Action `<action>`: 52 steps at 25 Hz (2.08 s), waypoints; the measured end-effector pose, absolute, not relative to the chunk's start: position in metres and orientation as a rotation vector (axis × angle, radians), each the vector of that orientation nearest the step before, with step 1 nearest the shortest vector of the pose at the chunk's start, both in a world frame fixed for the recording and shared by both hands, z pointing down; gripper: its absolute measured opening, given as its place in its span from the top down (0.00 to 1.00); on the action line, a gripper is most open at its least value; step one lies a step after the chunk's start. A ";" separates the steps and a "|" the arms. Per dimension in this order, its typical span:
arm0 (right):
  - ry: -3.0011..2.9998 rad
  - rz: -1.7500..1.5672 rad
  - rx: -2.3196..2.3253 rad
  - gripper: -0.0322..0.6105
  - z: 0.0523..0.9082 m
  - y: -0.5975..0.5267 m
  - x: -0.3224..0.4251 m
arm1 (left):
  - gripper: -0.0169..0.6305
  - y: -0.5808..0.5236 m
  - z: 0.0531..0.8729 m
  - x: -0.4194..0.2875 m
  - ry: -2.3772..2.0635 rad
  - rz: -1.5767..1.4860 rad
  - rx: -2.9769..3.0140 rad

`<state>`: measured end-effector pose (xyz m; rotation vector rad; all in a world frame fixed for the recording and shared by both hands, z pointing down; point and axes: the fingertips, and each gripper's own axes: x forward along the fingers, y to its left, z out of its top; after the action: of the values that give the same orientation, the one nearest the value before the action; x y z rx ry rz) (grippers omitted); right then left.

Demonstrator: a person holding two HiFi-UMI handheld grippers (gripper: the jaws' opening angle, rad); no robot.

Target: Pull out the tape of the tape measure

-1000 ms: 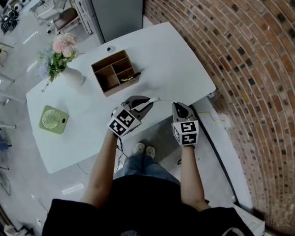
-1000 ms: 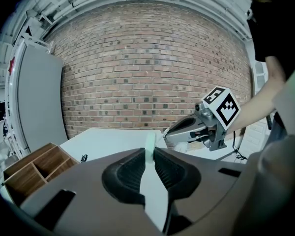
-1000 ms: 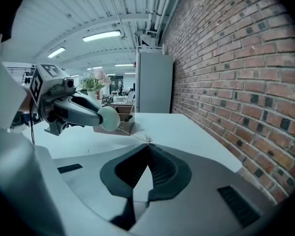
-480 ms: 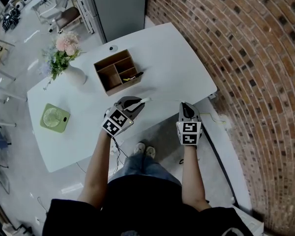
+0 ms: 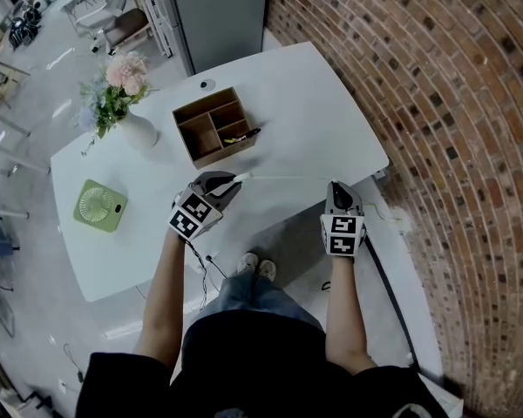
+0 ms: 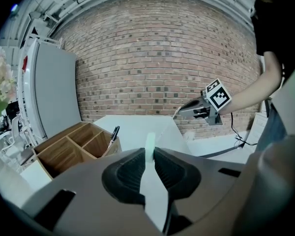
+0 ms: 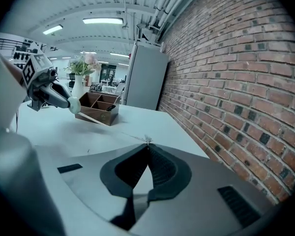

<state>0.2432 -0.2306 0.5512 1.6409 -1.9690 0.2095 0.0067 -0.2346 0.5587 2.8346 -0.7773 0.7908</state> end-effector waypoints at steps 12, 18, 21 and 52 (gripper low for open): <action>-1.931 0.219 1.643 0.95 0.564 -0.240 0.256 | 0.86 -0.237 0.571 -0.021 -0.824 0.820 2.779; -1.906 0.262 1.659 0.95 0.570 -0.243 0.269 | 0.86 -0.240 0.579 -0.034 -0.852 0.847 2.749; -1.896 0.254 1.656 0.95 0.575 -0.248 0.275 | 0.86 -0.243 0.581 -0.038 -0.867 0.852 2.734; -1.906 0.389 1.374 0.94 0.661 -0.307 0.244 | 0.86 -0.276 0.650 -0.028 -0.859 0.990 2.610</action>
<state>0.2440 -0.3068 0.6606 1.3740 -1.9065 0.3888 -0.0279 -0.2755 0.6497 2.6102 -0.8589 0.9904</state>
